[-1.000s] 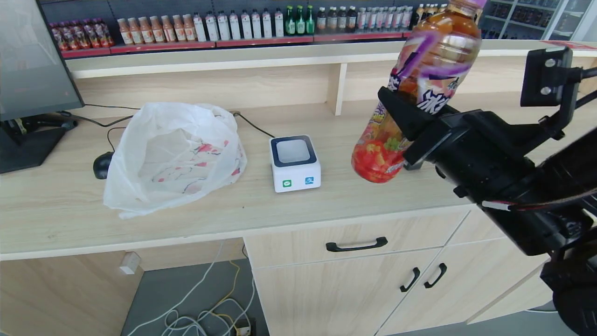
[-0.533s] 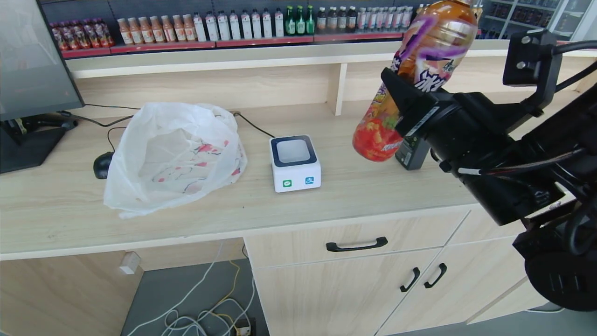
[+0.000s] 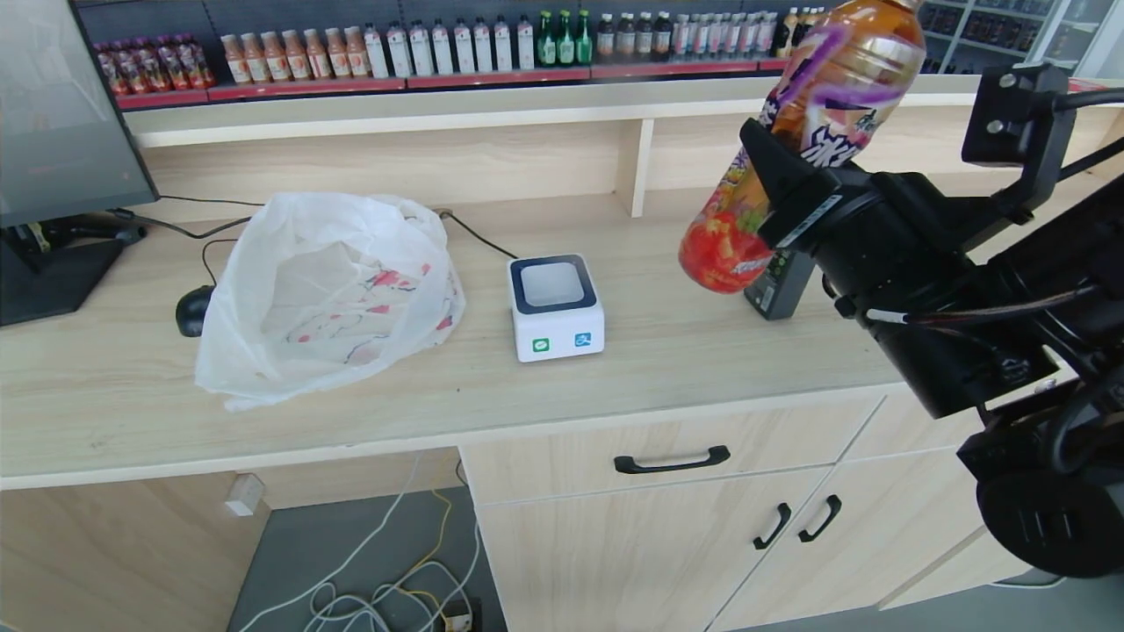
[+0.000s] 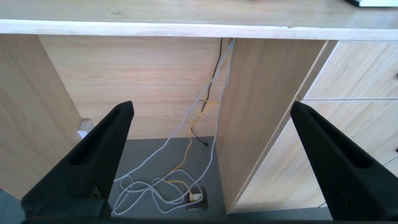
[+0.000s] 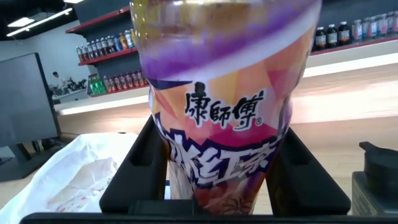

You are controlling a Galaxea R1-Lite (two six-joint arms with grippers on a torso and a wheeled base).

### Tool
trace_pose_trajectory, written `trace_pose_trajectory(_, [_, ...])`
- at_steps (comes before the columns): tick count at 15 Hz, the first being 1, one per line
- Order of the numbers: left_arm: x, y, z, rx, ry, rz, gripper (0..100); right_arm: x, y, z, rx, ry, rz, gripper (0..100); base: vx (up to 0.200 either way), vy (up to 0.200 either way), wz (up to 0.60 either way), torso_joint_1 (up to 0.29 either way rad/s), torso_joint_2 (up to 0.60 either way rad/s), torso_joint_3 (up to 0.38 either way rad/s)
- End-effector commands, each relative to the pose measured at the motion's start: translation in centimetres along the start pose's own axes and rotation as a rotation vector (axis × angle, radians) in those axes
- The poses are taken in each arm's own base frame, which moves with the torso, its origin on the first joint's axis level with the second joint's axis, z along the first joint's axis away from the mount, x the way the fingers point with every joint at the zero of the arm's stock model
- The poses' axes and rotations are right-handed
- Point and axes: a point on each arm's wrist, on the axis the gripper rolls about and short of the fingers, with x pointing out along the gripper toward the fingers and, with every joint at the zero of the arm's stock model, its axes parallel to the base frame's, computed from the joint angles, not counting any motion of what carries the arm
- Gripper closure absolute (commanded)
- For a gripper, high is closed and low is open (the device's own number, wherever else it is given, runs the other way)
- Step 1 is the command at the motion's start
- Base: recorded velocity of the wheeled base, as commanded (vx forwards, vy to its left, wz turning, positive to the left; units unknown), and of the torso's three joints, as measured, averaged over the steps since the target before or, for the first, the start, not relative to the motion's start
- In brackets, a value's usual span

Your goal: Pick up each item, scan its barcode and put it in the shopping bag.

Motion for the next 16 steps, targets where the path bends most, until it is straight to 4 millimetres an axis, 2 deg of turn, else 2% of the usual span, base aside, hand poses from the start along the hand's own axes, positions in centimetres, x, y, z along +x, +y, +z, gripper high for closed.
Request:
trace_pose_trajectory(1, [0.0,0.0,0.0,-0.002,0.000,0.000,0,-0.7,-0.1,-0.2,-0.002,0.013,0.000,100,0.000,0.200,0.00,0.002,0.00,0.007])
trace_pose_trajectory(10, [0.0,0.0,0.0,0.001,0.000,0.000,0,-0.5,-0.3,0.8,0.020,-0.029,-0.004,100,0.000,0.200,0.00,0.003,0.00,0.002])
trace_pose_trajectory(16, [0.0,0.0,0.0,0.004,0.000,0.000,0,-0.1,-0.2,1.2,0.035,-0.062,-0.001,100,0.000,0.000,0.00,0.000,0.00,0.000])
